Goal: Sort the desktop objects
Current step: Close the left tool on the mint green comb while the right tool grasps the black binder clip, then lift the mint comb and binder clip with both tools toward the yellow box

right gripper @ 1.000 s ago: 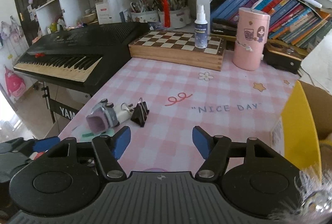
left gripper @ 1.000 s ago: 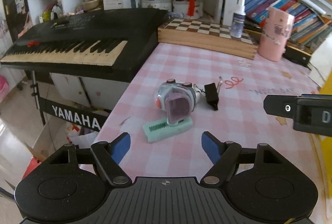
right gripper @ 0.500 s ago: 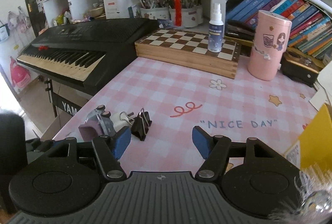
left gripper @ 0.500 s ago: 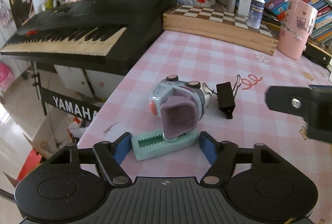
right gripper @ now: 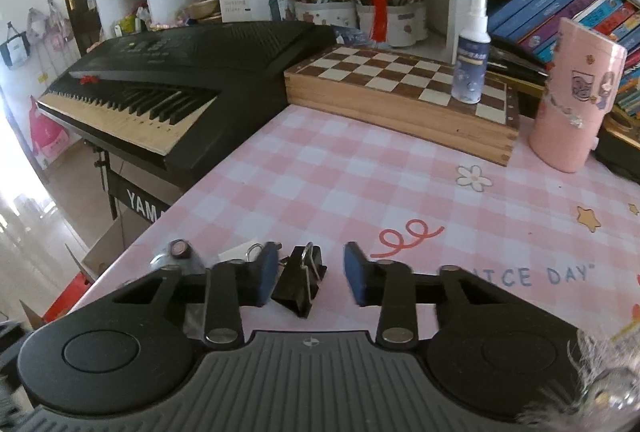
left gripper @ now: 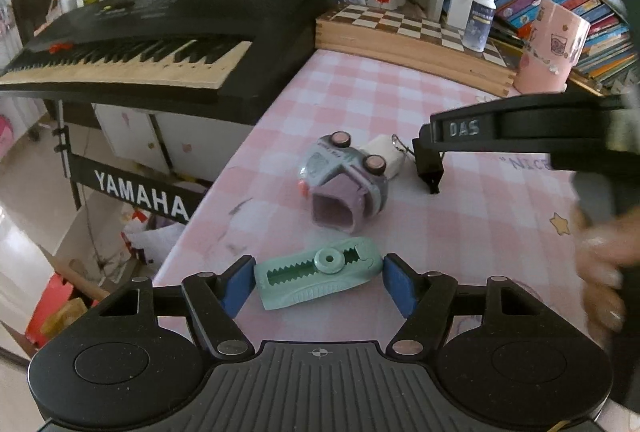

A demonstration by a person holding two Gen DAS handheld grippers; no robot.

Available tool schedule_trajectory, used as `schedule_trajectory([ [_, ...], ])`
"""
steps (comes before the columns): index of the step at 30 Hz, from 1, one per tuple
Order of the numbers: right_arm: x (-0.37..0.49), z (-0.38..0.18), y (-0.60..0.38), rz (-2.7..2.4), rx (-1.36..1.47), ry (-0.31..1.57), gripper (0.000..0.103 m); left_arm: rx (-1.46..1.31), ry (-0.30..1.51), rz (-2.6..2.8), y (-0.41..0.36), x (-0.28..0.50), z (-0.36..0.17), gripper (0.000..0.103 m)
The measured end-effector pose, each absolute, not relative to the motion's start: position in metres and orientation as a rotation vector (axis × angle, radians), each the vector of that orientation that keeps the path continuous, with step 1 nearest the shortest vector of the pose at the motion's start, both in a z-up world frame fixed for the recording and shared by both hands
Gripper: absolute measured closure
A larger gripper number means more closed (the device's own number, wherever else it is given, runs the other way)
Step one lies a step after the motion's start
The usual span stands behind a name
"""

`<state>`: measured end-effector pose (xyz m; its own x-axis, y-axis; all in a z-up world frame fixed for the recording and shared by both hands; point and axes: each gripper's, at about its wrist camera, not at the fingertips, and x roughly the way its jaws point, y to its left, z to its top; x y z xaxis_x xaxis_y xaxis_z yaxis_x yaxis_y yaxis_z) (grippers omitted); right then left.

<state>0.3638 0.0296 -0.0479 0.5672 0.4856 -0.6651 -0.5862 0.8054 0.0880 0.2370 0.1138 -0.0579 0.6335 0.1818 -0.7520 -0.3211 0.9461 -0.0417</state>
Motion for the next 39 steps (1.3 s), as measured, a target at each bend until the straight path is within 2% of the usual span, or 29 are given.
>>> schedule_trajectory([
  [2,0.367,-0.054,0.031,0.634,-0.149,0.738,0.090,-0.175,0.830,0.294,0.115,0.232,-0.054,0.033],
  [4,0.367,-0.055,0.032,0.645,-0.150,0.724,0.097,-0.174,0.821,0.298,0.117,0.228,-0.050,0.033],
  [7,0.364,-0.051,0.030,0.642,-0.165,0.697,0.101,-0.179,0.803,0.300,0.121,0.224,-0.043,0.033],
  [18,0.335,-0.008,-0.005,0.611,-0.140,0.615,0.101,-0.205,0.698,0.256,0.125,0.204,-0.013,0.033],
  [31,0.246,0.041,-0.051,0.592,-0.080,0.571,0.101,-0.216,0.601,0.147,0.125,0.152,0.028,0.033],
  [39,0.193,0.048,-0.061,0.563,-0.047,0.586,0.101,-0.211,0.567,0.085,0.124,0.118,0.038,0.033],
])
